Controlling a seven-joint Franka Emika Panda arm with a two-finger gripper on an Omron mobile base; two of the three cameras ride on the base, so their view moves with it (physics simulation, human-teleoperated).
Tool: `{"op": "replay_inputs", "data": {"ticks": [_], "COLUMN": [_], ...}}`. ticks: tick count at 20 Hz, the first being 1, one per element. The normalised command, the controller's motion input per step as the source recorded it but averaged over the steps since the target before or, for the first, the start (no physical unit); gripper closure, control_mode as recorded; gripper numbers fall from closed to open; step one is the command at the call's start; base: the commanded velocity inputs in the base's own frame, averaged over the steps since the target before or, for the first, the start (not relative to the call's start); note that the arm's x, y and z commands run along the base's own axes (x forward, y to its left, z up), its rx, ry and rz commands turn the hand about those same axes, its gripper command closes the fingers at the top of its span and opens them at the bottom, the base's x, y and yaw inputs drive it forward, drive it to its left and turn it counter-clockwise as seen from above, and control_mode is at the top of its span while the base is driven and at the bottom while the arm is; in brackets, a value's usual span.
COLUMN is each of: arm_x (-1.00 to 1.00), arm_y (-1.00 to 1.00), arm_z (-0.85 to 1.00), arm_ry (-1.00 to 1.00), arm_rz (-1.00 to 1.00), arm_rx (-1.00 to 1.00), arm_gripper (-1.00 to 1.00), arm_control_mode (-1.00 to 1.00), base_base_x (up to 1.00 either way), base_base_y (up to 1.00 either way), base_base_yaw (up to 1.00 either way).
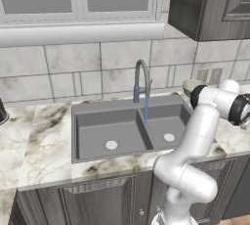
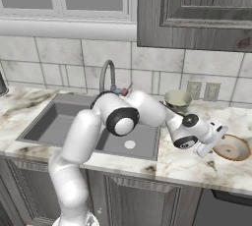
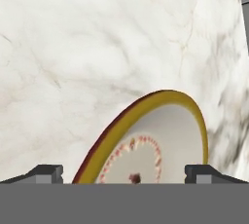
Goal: Rinse each bowl for a few seconds and place them down in the sink or on the counter.
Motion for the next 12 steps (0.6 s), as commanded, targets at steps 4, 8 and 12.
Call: {"op": "replay_inputs", "data": {"ticks": [4,8,12], "arm_x": [0.09,0.12,0.1], "arm_y": [-0.03,-0.1,-0.04], "arm_z": [-0.11,-0.08,-0.15], "arm_ry": [0.0,0.0,0.0], "arm_rz": [0.04,0.05,0.04], "arm_rx": [0.02,0.02,0.02], "arm_gripper": [-1.0,-1.0,1.0], "arm_control_mode": [-1.0,-1.0,-1.0], "base_base_x": [0.0,0.0,0.0], "base_base_y": [0.0,0.0,0.0], "base_base_yaw": [0.0,0.0,0.0]}}
